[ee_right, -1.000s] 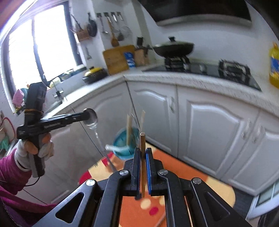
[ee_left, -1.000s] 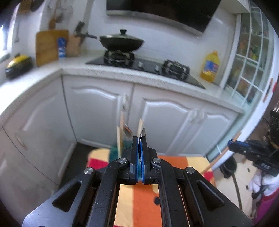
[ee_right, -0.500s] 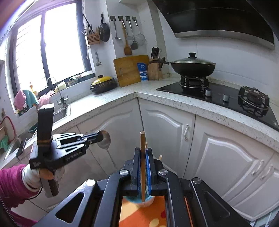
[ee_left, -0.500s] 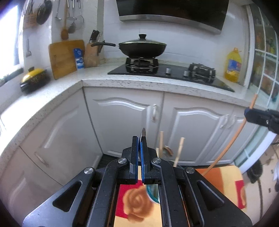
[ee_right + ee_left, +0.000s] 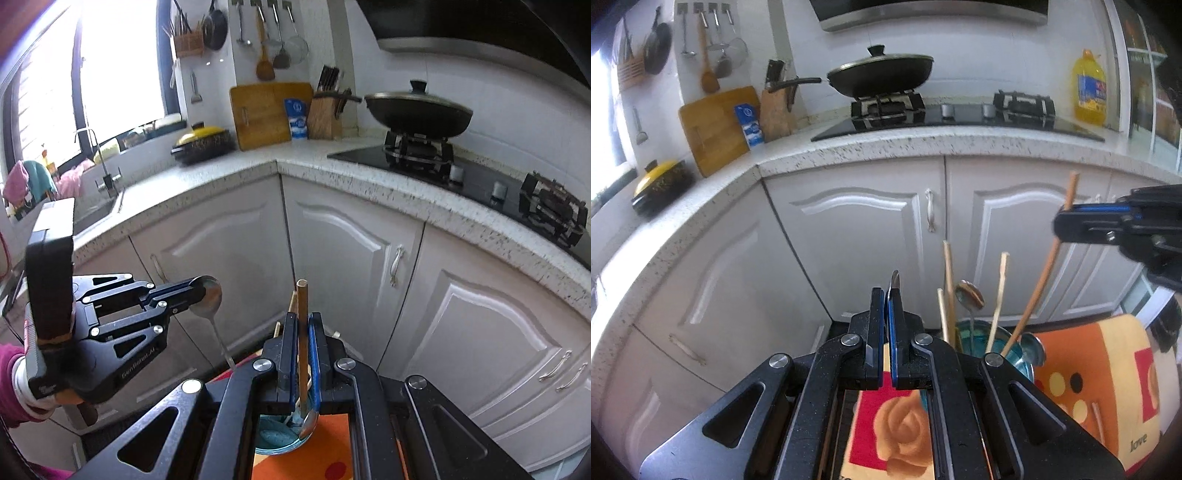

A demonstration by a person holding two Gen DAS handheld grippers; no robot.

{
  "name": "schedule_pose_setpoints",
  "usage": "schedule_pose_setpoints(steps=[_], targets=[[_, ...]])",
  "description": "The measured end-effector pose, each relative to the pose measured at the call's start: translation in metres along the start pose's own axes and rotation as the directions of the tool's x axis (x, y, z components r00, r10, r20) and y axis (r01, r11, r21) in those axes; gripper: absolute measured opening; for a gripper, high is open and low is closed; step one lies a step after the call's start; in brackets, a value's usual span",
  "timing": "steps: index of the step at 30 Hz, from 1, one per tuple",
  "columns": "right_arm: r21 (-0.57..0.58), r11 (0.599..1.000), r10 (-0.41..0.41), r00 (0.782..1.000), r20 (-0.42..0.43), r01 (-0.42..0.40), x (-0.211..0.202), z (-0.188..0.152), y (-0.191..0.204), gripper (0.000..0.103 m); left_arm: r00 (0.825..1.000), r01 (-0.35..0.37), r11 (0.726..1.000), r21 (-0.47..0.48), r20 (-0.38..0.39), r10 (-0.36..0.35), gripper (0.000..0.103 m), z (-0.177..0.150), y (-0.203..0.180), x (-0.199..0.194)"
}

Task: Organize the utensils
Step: 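Carry the spoon and chopstick up over the floral cup and lower them in, then open both grippers to release the spoon and chopstick into the cup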

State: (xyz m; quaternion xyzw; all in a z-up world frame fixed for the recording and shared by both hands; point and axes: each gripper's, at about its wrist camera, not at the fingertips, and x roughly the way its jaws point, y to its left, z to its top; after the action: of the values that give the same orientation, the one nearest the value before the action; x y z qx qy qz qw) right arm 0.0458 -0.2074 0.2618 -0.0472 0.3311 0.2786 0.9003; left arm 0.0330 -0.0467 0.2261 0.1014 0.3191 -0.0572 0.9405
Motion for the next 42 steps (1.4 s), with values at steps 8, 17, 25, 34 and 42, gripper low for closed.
schedule_pose_setpoints(steps=[8, 17, 25, 34, 42], targets=[[0.026, 0.999, 0.026, 0.995, -0.097, -0.024, 0.039, -0.023, -0.005, 0.005, 0.998, 0.02, 1.0, 0.007, -0.06, -0.019, 0.0, -0.015, -0.017, 0.022], [0.081, 0.997, 0.018, 0.994, -0.104, -0.01, 0.034, -0.033, -0.018, 0.029, 0.983, 0.089, 0.99, -0.111, -0.148, -0.105, 0.002, -0.02, -0.007, 0.035], [0.124, 0.992, 0.03, 0.995, -0.096, -0.018, 0.014, -0.046, -0.02, 0.033, 0.98, 0.134, 0.979, -0.152, -0.124, -0.153, 0.033, -0.017, -0.004, 0.009], [0.149, 0.988, 0.042, 0.997, -0.064, -0.032, -0.012, -0.06, -0.006, 0.037, 0.984, 0.146, 0.977, -0.156, -0.083, -0.16, 0.036, -0.016, -0.01, -0.023], [0.144, 0.989, 0.024, 0.997, -0.072, -0.014, -0.026, -0.073, 0.007, 0.039, 0.986, 0.145, 0.981, -0.129, -0.061, -0.154, 0.036, -0.02, -0.021, -0.044]])
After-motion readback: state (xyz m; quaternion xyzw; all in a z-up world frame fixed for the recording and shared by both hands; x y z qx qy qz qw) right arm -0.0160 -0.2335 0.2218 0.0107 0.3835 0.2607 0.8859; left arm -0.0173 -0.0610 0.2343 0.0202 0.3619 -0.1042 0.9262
